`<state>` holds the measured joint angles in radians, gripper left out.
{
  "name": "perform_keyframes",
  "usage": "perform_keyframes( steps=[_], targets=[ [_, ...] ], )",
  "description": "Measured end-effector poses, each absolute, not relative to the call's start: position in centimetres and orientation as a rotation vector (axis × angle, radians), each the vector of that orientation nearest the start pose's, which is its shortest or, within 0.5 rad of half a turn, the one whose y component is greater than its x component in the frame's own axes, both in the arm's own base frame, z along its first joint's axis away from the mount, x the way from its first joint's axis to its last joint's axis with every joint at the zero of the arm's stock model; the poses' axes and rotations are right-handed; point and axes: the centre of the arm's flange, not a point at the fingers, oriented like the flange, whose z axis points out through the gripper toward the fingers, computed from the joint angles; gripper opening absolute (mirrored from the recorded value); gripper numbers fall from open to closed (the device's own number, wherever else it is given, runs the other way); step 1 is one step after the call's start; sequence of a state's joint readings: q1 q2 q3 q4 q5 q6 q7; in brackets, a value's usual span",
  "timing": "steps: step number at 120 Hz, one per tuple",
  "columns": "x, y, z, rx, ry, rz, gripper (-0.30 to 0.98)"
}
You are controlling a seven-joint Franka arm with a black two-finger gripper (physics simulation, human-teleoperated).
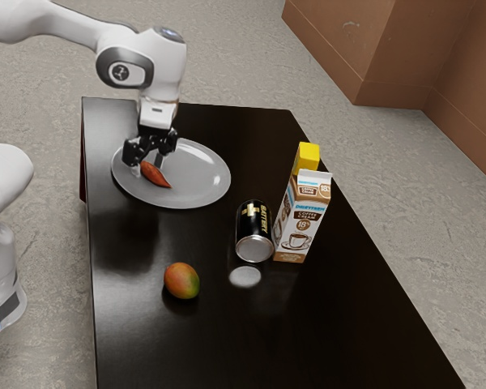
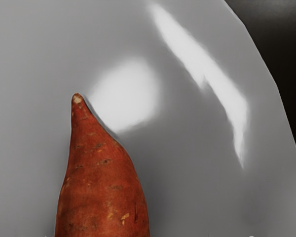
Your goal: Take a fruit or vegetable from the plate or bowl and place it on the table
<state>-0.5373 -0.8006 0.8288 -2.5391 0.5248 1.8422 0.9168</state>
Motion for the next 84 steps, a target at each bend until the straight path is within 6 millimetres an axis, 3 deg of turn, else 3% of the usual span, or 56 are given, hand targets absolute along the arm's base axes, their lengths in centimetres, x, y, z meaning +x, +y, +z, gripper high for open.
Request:
perform_keyframes(
  steps=[45,84],
  targets=[
    [34.8,14.0,43.0,-2.822,1.528,0.038,0.3],
    [35.2,13.9,41.9,-2.849,1.54,0.054,0.24]
  ],
)
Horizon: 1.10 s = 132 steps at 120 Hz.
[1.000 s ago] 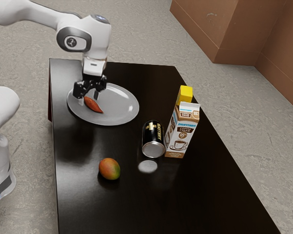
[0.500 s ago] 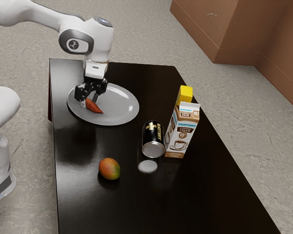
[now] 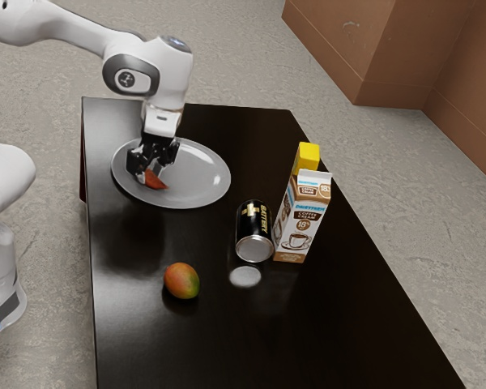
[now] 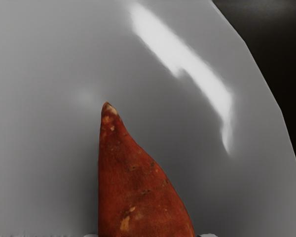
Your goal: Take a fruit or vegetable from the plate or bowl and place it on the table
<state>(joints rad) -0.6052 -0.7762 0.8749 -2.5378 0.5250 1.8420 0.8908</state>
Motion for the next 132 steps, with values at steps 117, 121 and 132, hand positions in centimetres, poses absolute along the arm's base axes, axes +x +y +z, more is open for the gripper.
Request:
perform_keyframes(
  steps=[117,121,132],
  targets=[
    [46.3,-25.3,51.3,-2.319,2.063,0.063,0.45],
    [46.5,-25.2,51.0,-2.334,2.065,0.069,0.5],
    [46.5,-25.1,50.8,-2.363,2.081,0.089,0.59]
  ],
)
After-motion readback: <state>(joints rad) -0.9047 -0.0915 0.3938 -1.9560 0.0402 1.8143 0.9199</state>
